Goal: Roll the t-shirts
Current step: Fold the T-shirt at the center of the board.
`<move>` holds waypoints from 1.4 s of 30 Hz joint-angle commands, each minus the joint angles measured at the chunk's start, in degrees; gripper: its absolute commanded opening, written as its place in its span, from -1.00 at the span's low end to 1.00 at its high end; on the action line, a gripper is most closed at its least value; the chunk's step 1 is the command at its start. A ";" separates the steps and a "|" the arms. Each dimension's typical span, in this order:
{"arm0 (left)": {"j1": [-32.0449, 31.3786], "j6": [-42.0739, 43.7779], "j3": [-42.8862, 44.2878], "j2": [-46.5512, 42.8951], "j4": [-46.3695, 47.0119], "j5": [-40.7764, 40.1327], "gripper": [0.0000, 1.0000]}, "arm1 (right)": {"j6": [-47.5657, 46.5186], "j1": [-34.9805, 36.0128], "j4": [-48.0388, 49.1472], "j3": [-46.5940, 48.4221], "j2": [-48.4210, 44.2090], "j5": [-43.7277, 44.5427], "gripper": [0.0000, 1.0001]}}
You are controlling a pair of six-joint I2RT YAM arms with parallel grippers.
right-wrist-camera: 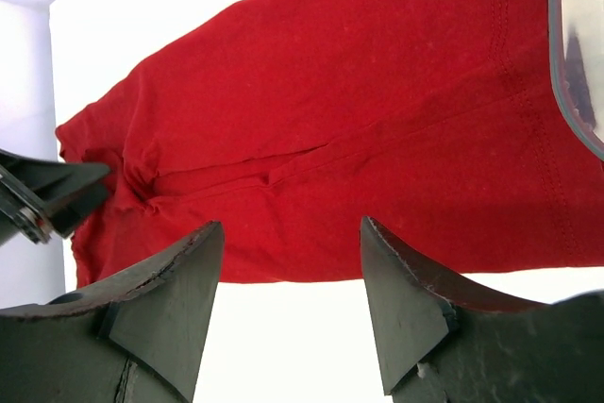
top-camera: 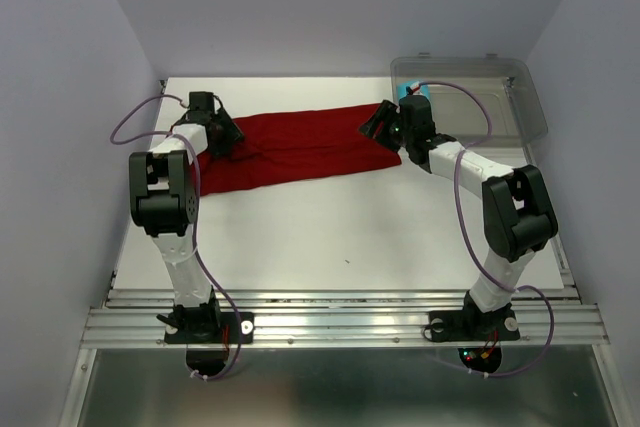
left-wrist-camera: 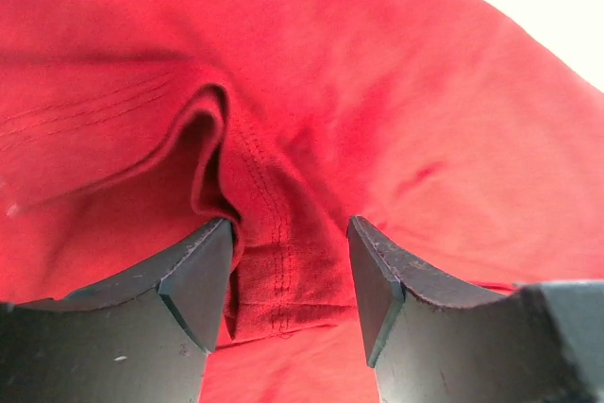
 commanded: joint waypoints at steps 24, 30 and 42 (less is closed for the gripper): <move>-0.88 -2.79 24.10 4.55 0.60 14.18 0.22 | -4.33 -0.12 -3.41 4.73 -0.55 -1.71 0.40; -0.79 -0.95 19.18 -1.16 -4.40 7.69 0.22 | -10.48 1.80 -10.87 11.74 4.19 -2.59 0.46; -0.01 0.99 6.43 -8.99 -17.85 -8.66 0.24 | -20.15 5.94 -23.44 32.67 22.12 4.42 0.49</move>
